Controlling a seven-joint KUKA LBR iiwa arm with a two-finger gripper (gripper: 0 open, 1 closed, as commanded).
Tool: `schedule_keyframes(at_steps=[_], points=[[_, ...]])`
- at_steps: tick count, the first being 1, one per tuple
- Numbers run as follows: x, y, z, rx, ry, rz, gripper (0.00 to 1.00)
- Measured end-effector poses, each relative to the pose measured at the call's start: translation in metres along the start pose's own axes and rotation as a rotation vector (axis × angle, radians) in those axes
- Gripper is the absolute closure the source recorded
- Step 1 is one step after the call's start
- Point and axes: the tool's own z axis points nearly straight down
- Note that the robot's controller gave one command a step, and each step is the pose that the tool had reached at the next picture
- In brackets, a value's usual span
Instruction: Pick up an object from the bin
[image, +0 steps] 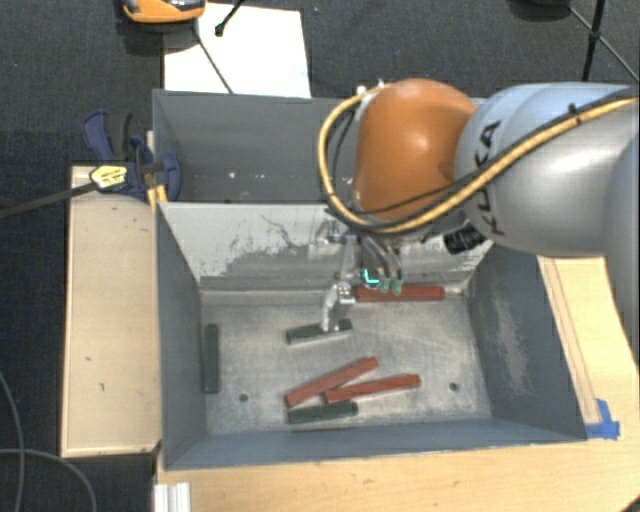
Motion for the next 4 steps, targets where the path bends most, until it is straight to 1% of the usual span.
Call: schedule_keyframes(at_steps=[1,2,3,4], points=[[-0.002,-0.001,-0.004,-0.001,-0.008,0.003,0.00],[0.030,0.000,0.117,0.000,-0.005,0.020,1.00],[0.030,0.000,0.117,-0.001,-0.005,0.021,1.00],[0.049,-0.003,0.117,-0.001,-0.016,-0.248,0.00]])
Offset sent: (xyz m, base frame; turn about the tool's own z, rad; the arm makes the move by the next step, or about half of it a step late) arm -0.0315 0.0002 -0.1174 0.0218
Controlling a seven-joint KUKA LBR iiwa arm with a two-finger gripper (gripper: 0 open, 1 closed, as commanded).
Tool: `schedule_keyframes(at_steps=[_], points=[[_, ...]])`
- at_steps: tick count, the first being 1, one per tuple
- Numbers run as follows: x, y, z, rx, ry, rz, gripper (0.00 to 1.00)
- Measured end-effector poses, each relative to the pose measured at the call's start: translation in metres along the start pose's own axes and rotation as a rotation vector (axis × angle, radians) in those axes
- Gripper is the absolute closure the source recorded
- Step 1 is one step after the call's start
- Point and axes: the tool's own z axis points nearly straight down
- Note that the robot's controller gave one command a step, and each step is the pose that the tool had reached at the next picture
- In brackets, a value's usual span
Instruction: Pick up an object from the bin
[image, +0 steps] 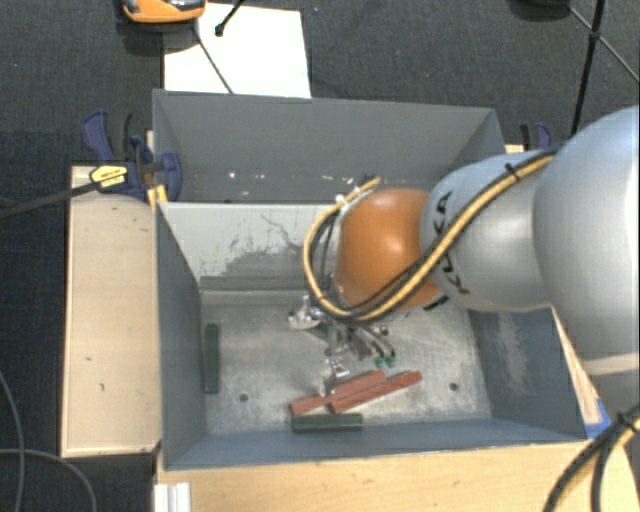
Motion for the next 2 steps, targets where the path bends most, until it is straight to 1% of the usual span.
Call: schedule_keyframes(at_steps=[1,2], points=[[0.000,0.000,0.000,0.000,0.001,0.003,0.00],[0.027,-0.035,0.004,-0.003,-0.002,-0.049,0.00]])
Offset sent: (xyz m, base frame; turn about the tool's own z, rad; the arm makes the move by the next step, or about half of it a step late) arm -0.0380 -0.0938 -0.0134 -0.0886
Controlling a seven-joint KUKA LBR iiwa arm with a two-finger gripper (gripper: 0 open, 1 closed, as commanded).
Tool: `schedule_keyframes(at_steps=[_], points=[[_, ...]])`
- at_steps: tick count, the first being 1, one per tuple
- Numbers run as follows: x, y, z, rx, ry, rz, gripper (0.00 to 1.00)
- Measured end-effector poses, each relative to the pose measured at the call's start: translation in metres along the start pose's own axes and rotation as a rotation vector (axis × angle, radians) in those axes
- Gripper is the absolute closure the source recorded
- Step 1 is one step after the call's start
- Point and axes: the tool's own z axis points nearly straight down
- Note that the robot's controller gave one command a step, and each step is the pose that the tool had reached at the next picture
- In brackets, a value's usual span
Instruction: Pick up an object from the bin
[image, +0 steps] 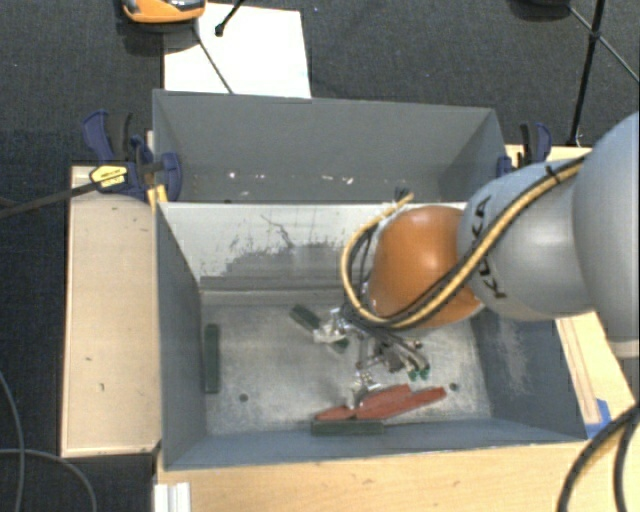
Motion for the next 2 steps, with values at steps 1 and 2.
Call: schedule_keyframes(at_steps=[1,2], points=[[0.008,-0.013,0.000,0.000,-0.004,-0.006,0.00],[0.019,-0.008,-0.015,0.003,0.011,-0.035,0.00]])
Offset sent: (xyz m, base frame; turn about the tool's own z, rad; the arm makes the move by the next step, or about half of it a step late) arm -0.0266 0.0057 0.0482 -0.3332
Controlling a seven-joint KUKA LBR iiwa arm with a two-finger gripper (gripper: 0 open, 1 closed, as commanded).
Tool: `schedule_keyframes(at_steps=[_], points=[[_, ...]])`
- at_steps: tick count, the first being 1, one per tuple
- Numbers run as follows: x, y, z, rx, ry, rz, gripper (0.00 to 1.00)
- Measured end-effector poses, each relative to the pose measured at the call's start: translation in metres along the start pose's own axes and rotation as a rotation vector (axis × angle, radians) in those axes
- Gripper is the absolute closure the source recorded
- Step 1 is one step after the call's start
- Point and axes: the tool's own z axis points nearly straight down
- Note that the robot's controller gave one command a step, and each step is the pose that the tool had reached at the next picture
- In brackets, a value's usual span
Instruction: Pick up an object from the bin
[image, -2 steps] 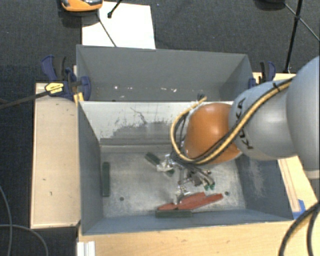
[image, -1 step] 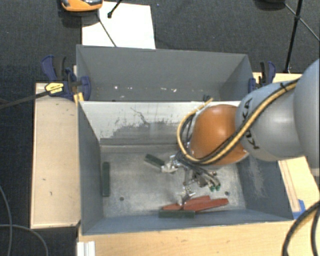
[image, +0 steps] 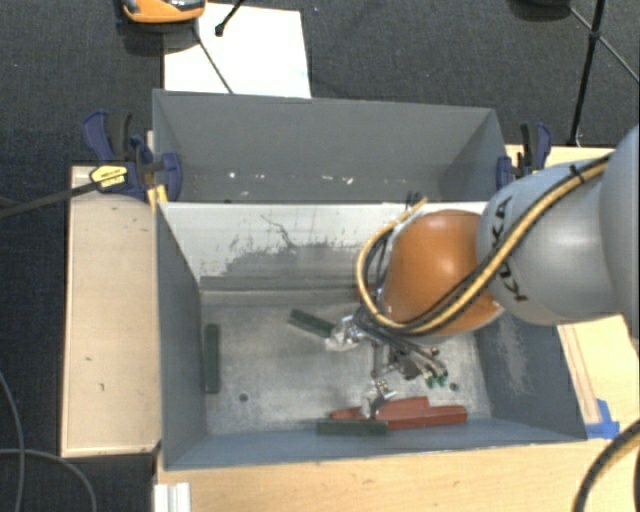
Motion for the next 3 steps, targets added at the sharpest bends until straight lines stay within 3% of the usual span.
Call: schedule_keyframes(at_steps=[1,2,3], points=[[0.014,0.017,0.024,0.004,-0.018,-0.286,1.00],[0.014,0.017,0.024,0.004,-0.018,-0.286,1.00],[0.014,-0.017,-0.132,0.000,-0.002,-0.360,1.00]])
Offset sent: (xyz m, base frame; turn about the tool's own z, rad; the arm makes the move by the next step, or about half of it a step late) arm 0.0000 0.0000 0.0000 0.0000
